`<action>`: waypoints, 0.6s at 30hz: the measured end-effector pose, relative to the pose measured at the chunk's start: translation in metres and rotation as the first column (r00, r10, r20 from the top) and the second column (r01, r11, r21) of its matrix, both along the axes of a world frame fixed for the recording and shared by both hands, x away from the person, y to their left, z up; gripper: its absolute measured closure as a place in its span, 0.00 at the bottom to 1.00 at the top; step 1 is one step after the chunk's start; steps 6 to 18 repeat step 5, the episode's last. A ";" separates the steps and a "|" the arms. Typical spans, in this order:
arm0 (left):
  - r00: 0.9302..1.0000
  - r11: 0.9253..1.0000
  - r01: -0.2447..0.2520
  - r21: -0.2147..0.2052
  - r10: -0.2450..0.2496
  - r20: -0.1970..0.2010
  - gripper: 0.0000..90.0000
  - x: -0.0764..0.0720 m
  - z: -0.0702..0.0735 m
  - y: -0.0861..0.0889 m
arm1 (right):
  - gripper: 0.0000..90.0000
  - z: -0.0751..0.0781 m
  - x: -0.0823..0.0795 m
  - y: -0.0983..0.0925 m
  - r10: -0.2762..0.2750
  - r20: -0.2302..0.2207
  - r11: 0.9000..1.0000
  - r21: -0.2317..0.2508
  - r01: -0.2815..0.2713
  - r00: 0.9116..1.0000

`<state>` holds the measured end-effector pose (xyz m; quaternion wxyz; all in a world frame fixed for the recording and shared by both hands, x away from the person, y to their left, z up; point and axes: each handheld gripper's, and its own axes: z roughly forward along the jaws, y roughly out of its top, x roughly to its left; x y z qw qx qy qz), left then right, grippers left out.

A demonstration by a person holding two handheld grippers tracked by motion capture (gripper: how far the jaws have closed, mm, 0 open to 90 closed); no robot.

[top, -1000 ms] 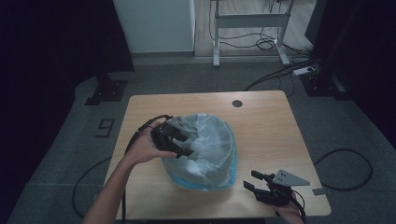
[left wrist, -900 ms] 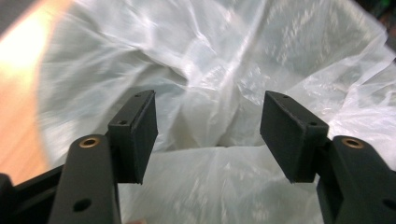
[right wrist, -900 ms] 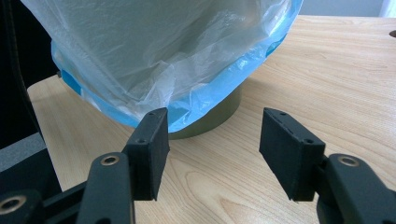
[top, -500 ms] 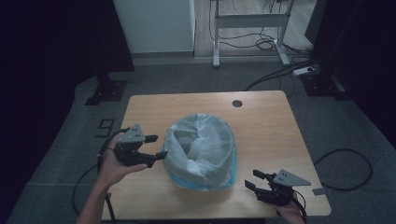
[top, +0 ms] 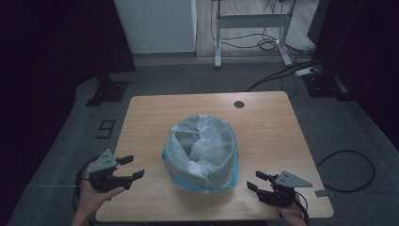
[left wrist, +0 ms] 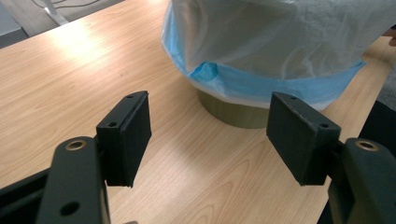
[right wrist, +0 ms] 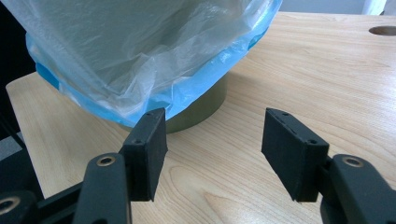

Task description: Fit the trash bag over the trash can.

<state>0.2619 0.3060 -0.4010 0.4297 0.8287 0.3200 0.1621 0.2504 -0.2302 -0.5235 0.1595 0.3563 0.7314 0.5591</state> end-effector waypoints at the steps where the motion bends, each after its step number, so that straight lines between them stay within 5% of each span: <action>1: 1.000 1.000 -0.001 0.001 0.001 0.001 0.33 0.000 0.000 0.001 | 0.44 0.000 0.000 0.000 -0.003 0.000 1.000 0.002 0.003 1.000; 18: 1.000 1.000 -0.005 -0.008 0.005 0.002 0.33 -0.001 0.001 0.003 | 0.43 -0.001 0.000 -0.003 -0.008 0.000 1.000 0.007 0.008 1.000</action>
